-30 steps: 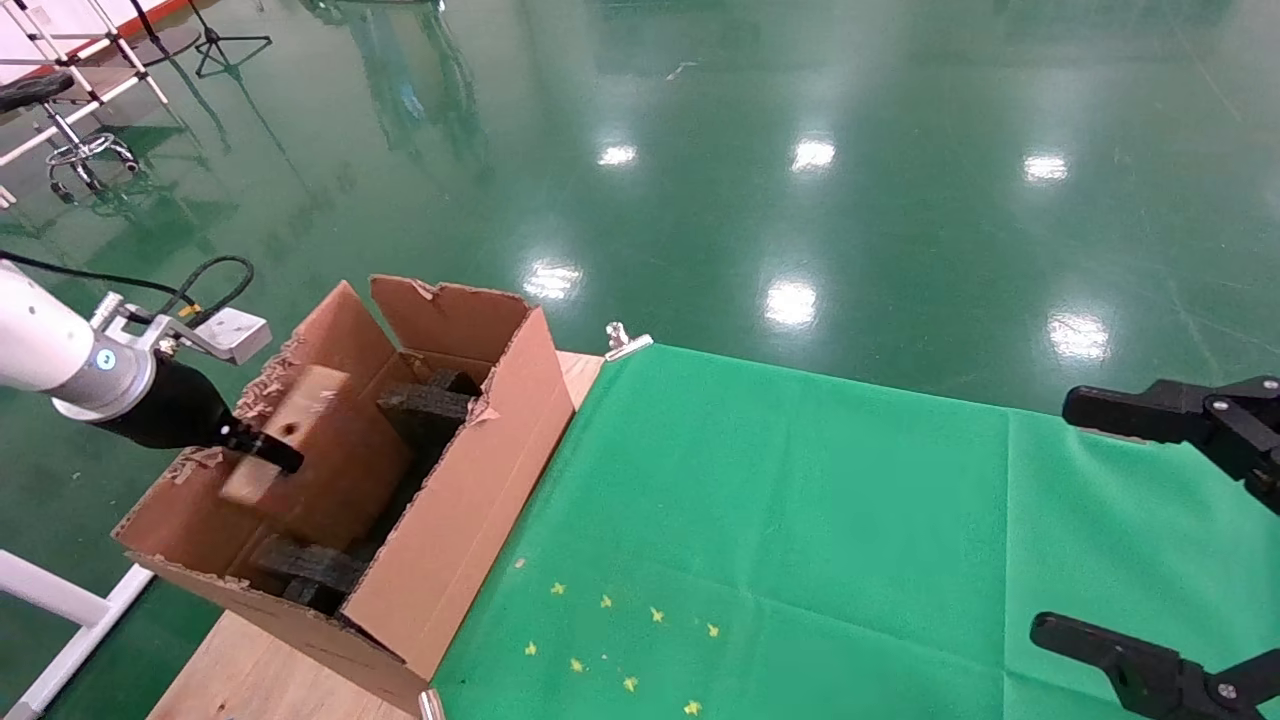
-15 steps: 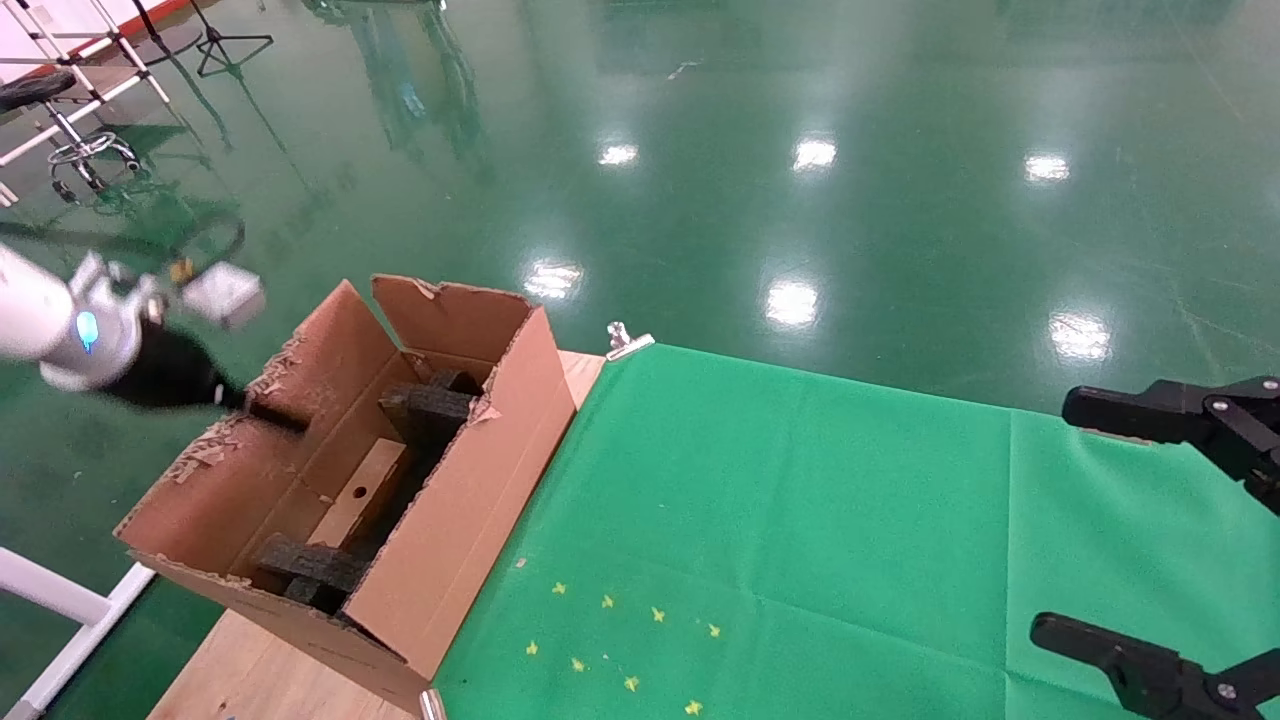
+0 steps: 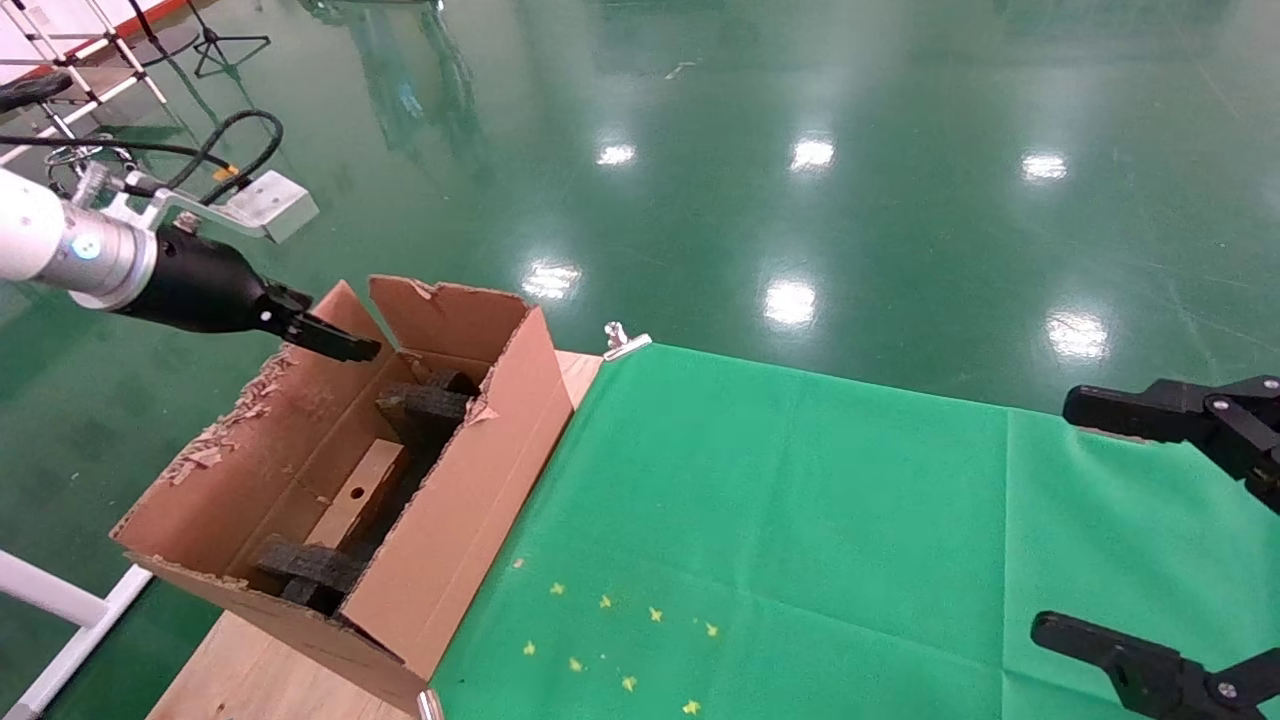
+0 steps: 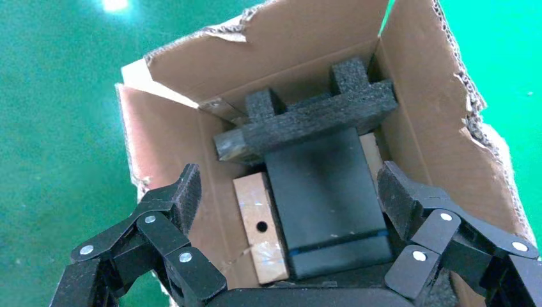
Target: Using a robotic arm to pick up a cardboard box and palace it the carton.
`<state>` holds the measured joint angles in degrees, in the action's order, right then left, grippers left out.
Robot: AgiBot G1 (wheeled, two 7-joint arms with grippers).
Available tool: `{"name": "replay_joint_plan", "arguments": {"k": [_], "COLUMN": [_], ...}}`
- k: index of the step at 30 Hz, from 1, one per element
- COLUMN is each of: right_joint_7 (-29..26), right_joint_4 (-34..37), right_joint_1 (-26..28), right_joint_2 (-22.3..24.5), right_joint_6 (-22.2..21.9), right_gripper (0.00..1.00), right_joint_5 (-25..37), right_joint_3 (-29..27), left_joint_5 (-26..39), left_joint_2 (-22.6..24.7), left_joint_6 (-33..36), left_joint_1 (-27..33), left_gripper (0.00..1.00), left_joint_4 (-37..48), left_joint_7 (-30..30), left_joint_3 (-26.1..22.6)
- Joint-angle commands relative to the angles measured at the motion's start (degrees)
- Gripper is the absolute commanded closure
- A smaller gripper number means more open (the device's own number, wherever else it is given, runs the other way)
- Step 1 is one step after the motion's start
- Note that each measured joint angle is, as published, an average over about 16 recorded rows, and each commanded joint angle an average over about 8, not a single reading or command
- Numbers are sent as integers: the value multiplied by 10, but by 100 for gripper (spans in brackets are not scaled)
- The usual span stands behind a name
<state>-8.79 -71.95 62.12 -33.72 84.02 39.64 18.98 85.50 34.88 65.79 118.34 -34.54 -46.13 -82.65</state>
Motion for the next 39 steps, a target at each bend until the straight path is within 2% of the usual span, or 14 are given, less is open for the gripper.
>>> {"name": "replay_joint_plan", "arguments": {"k": [1, 7, 12, 39], "right_joint_7": [0, 0, 0, 0], "right_joint_4": [0, 0, 0, 0], "right_joint_1": [0, 0, 0, 0], "right_joint_2": [0, 0, 0, 0], "right_joint_6": [0, 0, 0, 0], "right_gripper": [0, 0, 0, 0], "right_joint_5": [0, 0, 0, 0], "right_joint_3": [0, 0, 0, 0], "left_joint_5": [5, 5, -17, -214], "left_joint_2": [-2, 0, 0, 0], "left_joint_6": [1, 2, 12, 100], "left_joint_1": [4, -1, -29, -282], "left_gripper": [0, 0, 0, 0], "left_joint_4": [-19, -15, -32, -201], "left_joint_7": [-6, -1, 17, 175], "left_joint_3": [-4, 1, 33, 331]}}
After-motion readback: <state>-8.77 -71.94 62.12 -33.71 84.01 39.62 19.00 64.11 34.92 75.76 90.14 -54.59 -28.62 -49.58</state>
